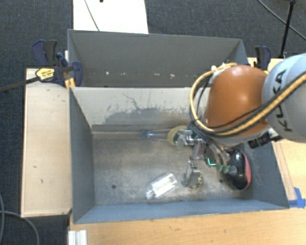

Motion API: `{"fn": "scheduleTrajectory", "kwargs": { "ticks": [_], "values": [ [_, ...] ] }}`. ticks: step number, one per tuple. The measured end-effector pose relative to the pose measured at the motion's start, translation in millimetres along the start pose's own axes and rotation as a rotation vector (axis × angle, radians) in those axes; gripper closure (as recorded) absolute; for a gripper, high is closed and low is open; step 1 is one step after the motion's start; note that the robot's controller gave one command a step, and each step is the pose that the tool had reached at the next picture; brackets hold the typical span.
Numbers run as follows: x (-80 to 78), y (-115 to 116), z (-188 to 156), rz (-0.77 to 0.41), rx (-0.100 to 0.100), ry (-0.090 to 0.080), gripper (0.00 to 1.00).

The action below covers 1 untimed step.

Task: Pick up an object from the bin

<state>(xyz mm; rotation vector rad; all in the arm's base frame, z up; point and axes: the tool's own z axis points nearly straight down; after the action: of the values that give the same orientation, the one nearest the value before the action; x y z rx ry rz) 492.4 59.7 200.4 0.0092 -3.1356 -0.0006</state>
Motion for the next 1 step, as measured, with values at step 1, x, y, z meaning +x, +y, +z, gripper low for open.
{"fn": "scheduleTrajectory", "kwargs": {
  "ticks": [1],
  "values": [
    [14.5, -1.0, 104.9, -0.002, 0.0, 0.001, 0.0]
  ]
}}
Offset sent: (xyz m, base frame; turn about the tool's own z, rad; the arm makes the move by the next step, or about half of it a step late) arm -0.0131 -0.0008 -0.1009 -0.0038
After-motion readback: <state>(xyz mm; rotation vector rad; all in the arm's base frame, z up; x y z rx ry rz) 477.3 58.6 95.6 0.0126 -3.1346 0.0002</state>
